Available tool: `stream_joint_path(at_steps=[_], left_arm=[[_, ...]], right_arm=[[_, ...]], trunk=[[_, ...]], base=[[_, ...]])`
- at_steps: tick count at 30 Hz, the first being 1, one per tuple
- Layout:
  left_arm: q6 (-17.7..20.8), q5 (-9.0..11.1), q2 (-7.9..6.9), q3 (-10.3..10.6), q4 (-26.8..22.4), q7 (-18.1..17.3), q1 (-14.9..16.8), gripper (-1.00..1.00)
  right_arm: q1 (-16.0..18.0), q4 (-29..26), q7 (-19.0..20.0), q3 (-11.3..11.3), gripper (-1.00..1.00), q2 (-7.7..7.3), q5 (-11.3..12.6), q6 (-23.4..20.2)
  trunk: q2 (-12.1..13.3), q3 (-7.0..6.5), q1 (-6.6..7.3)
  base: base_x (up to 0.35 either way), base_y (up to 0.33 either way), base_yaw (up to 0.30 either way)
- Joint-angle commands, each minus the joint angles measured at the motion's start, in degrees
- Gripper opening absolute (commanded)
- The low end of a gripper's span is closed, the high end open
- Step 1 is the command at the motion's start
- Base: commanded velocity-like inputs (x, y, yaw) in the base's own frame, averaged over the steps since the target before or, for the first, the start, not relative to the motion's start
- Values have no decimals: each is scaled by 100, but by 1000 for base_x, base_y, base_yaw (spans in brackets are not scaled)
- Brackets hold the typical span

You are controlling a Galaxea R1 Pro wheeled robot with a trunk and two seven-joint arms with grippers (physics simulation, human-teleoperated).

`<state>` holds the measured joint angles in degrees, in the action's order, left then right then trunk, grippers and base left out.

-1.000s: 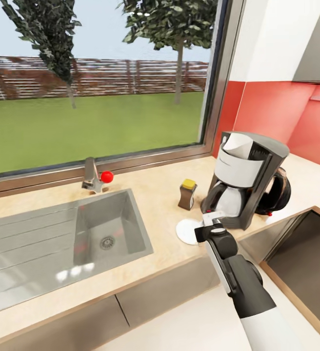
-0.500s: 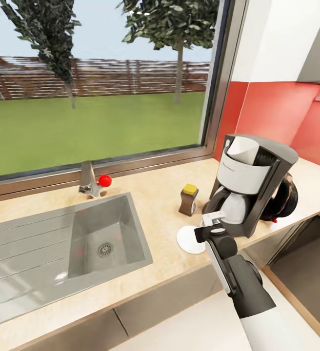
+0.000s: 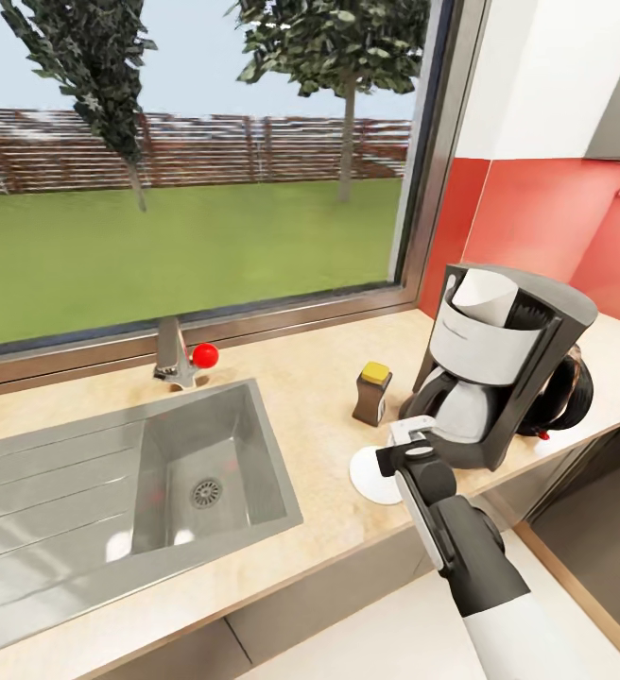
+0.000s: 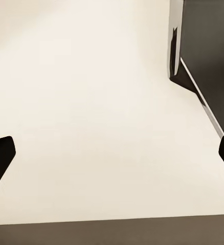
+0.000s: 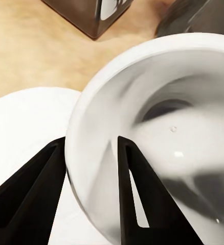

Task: Set up a coffee station on the kitchen countertop: keep the coffee maker on the countertop, move the bottle of coffee from the kitchen shelf to the counter next to the coffee maker, place a paper coffee filter on top of the coffee maker, put the saucer next to the coffee maker with the coffee cup on the saucer, and place the electric kettle next to the coffee maker.

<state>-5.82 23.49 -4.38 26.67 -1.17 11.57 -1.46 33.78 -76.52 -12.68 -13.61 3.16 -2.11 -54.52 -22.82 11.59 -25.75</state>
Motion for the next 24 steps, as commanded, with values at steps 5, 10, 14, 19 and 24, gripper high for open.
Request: stream_joint_path(at_steps=[5, 10, 14, 19, 24], left_arm=[[-7, 50, -1, 49, -10, 26, -3, 100], [-7, 50, -2, 49, -14, 29, -3, 100], [-7, 50, -6, 49, -15, 29, -3, 100], [-7, 50, -9, 49, -10, 29, -3, 100], [-7, 50, -10, 49, -11, 29, -3, 100]], right_arm=[[6, 5, -6, -10, -100, 1, -27, -25], [6, 24, -6, -10, -100, 1, -25, -24], [6, 70, -6, -11, -100, 1, -23, -20], [6, 111, -5, -11, -100, 4, -20, -15], [6, 252, -1, -11, -100, 16, -15, 58]], trunk=[[-10, 10, -3], [-10, 10, -3], [-10, 10, -3], [-10, 10, -3], [-10, 10, -3]], base=[[1, 0, 0], [0, 0, 0], [0, 71, 0], [0, 13, 0], [0, 2, 0]])
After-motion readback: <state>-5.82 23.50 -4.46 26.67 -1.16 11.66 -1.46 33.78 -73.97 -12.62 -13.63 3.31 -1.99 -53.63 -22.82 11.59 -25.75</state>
